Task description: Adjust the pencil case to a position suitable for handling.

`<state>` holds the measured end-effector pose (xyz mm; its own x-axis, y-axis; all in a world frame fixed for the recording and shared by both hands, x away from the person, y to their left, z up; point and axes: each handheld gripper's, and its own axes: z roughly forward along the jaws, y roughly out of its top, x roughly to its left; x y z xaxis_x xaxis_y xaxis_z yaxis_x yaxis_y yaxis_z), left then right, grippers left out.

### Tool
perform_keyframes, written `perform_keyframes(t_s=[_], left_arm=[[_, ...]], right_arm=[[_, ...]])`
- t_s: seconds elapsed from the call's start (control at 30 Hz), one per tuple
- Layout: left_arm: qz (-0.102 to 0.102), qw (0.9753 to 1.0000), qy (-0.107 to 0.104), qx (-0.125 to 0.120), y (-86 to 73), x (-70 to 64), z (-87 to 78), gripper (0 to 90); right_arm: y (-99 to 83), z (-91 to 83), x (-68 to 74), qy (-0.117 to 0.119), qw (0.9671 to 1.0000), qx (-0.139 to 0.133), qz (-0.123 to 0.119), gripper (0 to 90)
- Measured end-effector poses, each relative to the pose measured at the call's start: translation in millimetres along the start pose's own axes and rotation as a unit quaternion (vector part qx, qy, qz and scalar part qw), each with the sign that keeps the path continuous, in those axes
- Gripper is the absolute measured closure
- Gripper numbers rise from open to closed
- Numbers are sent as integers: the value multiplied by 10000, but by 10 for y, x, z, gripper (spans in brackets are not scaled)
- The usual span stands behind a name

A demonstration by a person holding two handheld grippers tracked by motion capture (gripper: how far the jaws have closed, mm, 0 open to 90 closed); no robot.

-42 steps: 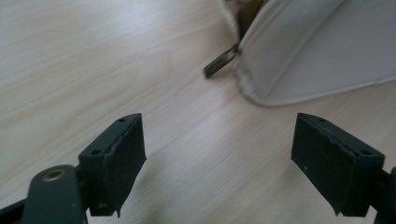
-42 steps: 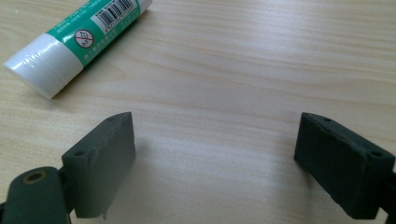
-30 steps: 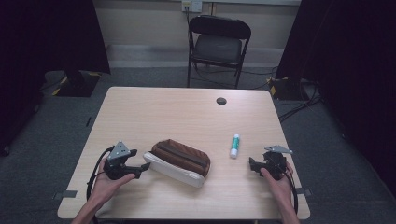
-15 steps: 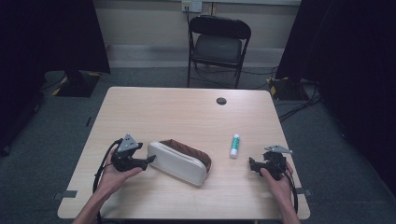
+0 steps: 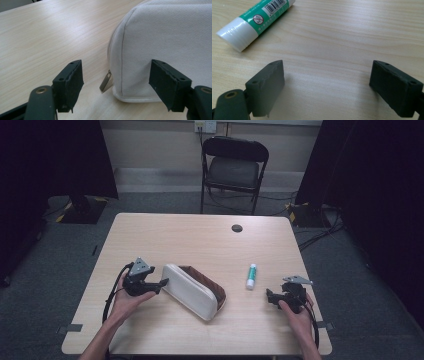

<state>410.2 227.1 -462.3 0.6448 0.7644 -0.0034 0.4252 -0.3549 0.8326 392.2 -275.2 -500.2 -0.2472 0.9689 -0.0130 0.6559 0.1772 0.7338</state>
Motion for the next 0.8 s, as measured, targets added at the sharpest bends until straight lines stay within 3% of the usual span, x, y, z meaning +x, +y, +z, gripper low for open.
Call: perform_keyframes(t_s=[0.07, 0.17, 0.27, 0.33, 0.43, 0.57, 0.67, 0.8], left_arm=[[102, 9999, 42, 22, 46, 33, 69, 279], [57, 9999, 83, 9, 100, 65, 123, 281], [-135, 9998, 48, -154, 117, 100, 173, 283], [-339, 9993, 107, -139, 113, 105, 190, 273], [-417, 9990, 87, -147, 109, 103, 198, 276], [-346, 9991, 89, -240, 132, 107, 70, 280], [-422, 9987, 33, -286, 142, 98, -14, 300], [-387, 9981, -161, -444, 183, 19, -154, 344]], right_arm=[[1, 1, 0, 10, 10000, -4, -7, 113], [1, 2, 1, 10, 10000, -5, -7, 113], [1, 1, 1, 12, 10000, -4, -6, 114], [1, 1, 1, 13, 10000, -4, -8, 114], [0, 1, 2, 16, 10000, -6, -11, 114], [-1, 0, 6, 16, 10000, -9, -7, 114], [-1, 0, 7, 9, 10000, -2, -10, 114], [-1, -1, 10, 9, 10000, 0, 0, 114]])
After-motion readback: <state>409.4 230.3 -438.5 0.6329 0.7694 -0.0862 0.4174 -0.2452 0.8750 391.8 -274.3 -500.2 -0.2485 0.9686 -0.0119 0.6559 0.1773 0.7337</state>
